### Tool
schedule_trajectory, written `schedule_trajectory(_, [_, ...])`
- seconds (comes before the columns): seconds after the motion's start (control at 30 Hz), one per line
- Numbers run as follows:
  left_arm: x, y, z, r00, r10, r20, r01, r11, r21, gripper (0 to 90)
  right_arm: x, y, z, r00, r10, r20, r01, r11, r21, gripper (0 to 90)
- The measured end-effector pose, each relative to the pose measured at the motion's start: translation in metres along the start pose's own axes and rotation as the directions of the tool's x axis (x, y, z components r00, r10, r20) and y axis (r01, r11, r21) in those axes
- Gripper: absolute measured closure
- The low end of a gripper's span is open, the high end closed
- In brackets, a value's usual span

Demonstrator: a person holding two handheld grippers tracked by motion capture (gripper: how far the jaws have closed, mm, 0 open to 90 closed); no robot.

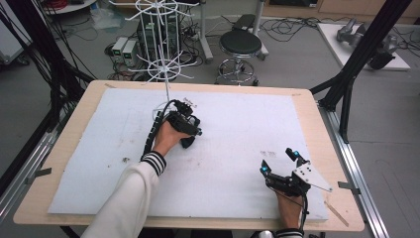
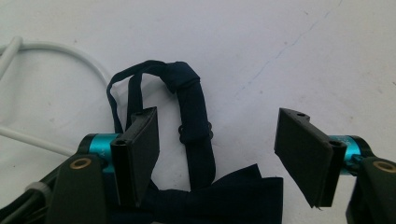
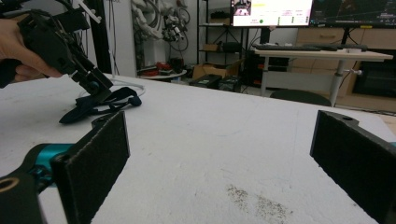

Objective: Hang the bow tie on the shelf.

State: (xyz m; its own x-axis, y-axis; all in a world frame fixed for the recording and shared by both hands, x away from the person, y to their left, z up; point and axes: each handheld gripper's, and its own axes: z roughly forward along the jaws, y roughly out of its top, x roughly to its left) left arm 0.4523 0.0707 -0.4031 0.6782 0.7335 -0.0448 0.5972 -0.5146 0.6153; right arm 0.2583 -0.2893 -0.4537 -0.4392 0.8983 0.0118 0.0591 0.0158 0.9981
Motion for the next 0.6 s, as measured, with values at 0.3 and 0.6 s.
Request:
schedule_trajectory(0.3, [0.000,0.006,0.005,1.0000,-0.003,-0.008,0.003,0.9993,0.037,38.1,0.000,0.000,0.000,1.0000,-0.005,0.000,0.005,1.000,-0.004,3.7])
schedule_trajectory(0.6, [-0.003,0.006,0.011,0.9993,0.004,-0.038,-0.002,0.9985,0.055,41.0,-0.001,0.000,0.000,1.0000,-0.009,-0.002,0.009,1.000,-0.011,3.7])
